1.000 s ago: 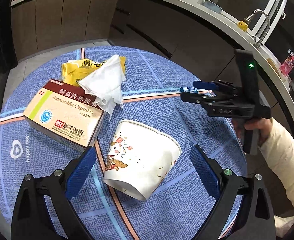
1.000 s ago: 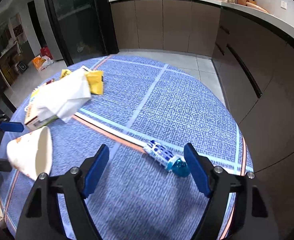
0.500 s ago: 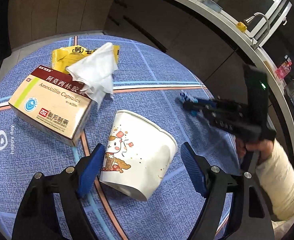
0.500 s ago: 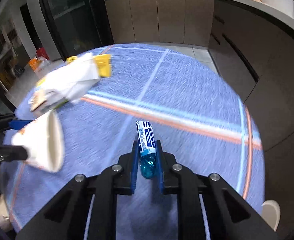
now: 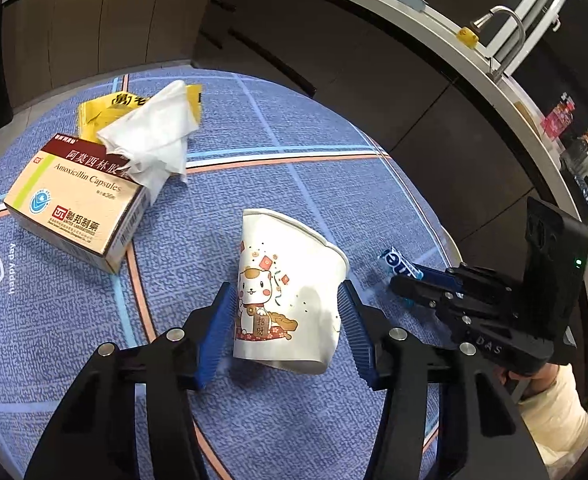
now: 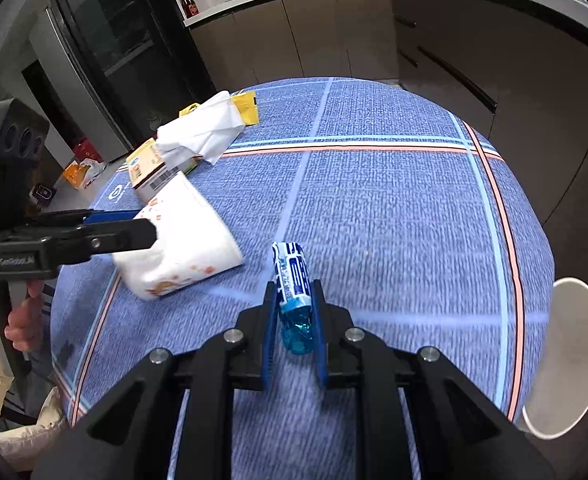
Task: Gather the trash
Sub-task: 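Grasp the blue-white tube with the right tool while the left tool grasps the white paper cup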
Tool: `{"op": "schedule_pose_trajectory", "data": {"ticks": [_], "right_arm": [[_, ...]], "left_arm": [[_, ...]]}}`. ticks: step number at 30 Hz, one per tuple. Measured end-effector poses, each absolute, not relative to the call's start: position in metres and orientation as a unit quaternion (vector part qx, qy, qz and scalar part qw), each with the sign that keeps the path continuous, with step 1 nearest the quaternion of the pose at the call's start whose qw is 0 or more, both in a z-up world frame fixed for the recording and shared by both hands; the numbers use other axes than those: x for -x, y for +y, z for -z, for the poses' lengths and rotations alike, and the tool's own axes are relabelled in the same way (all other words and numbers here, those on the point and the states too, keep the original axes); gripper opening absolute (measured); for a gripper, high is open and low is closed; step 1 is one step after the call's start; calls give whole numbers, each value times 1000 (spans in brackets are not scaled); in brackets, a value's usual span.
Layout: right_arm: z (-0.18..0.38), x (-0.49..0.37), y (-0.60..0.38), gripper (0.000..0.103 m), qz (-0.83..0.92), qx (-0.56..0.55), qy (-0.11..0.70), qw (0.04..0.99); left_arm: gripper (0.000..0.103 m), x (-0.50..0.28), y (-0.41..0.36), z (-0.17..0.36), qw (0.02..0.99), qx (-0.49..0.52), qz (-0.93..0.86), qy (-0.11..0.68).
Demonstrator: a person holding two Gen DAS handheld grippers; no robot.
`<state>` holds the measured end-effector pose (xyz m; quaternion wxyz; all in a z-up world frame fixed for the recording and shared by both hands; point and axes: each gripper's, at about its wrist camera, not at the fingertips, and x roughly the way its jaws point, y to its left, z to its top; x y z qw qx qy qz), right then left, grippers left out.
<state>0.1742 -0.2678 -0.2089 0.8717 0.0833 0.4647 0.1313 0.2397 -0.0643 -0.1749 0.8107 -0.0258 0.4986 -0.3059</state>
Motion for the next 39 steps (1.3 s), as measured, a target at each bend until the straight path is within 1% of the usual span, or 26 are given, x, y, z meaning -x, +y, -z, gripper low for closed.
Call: {"op": "schedule_pose_trajectory", "data": {"ticks": [2, 8, 16, 18, 19, 20, 21, 25, 32, 34, 35, 38, 39], "right_arm": [[206, -167, -267, 17, -131, -81, 463, 873], [200, -152, -266, 18, -134, -86, 456, 876], [207, -140, -268, 17, -134, -99, 464, 870], [207, -136, -270, 17, -132, -100, 463, 871], [207, -134, -271, 17, -130, -100, 462, 872], [206, -133, -273, 17, -128, -101, 460, 873], [205, -131, -276, 17, -126, -103, 459, 874], [202, -125, -286, 17, -114, -110, 454, 877], [202, -116, -298, 17, -101, -117, 451, 879], [201, -114, -301, 17, -100, -119, 450, 880], [201, -113, -301, 17, -98, -120, 449, 880], [199, -110, -305, 17, -96, -122, 446, 882], [199, -109, -306, 17, -95, -123, 445, 882]], "left_arm": [[48, -235, -68, 172, 812, 19, 310, 494], [48, -225, -87, 169, 806, 5, 326, 494], [48, -212, -118, 170, 795, -17, 345, 498], [51, -213, -121, 173, 796, -16, 339, 502], [54, -215, -122, 175, 796, -11, 333, 506], [61, -217, -122, 176, 795, -4, 329, 510], [62, -219, -122, 178, 793, 4, 328, 513], [62, -230, -124, 188, 782, 28, 327, 531], [63, -237, -132, 205, 768, 37, 326, 550], [61, -236, -134, 205, 769, 34, 323, 550], [51, -235, -135, 205, 766, 37, 329, 551], [49, -231, -136, 200, 778, 26, 322, 540], [36, -229, -136, 198, 780, 25, 323, 536]]}}
